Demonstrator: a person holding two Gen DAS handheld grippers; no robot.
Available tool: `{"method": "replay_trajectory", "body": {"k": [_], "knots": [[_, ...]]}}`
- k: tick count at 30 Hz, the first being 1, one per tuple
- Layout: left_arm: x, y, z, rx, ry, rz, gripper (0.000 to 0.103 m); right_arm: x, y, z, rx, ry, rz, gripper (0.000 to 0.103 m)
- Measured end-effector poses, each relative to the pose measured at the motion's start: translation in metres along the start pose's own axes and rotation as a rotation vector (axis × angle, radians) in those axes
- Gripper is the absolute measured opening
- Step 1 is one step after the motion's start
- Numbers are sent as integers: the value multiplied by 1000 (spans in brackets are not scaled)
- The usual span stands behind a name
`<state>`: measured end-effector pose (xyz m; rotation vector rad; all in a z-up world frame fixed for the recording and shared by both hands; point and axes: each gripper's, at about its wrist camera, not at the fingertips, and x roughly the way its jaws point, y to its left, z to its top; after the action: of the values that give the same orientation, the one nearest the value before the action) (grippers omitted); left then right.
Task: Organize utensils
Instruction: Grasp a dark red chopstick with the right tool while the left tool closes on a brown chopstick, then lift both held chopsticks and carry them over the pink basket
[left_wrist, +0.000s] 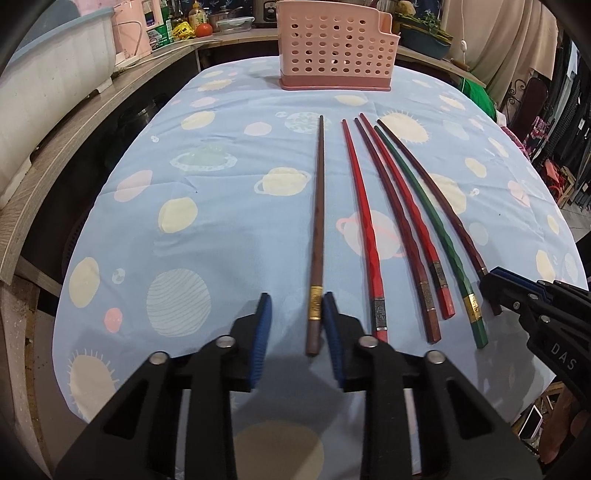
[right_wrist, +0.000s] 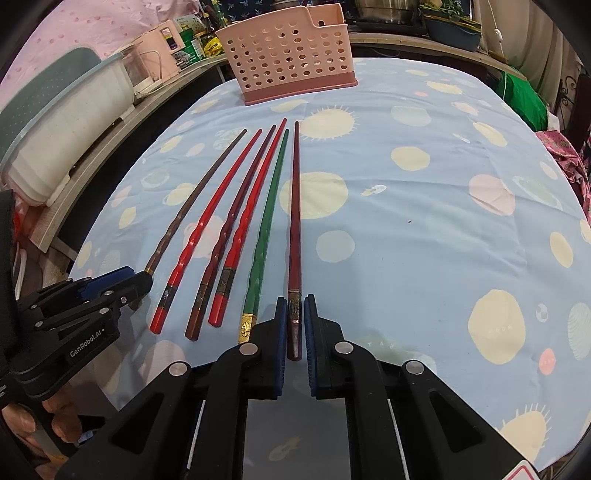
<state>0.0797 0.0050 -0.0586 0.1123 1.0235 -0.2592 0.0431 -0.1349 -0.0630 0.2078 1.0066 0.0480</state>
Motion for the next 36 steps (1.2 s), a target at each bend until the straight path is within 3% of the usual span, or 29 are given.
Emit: {"method": "replay_trajectory", "body": {"k": [3, 17, 28, 36], "knots": [[0, 2, 1, -8, 6, -12, 9, -1, -1, 1, 3, 2, 4, 7], [-16, 15, 19, -57, -16, -24, 8, -23, -6, 18, 0, -62, -3, 7], [-53, 26, 60, -99, -108, -44, 8, -67, -14, 63, 15, -200, 14, 7], [-82, 34, 107, -111, -212, -42, 7, -99, -23, 116, 28, -329, 32, 7]]}}
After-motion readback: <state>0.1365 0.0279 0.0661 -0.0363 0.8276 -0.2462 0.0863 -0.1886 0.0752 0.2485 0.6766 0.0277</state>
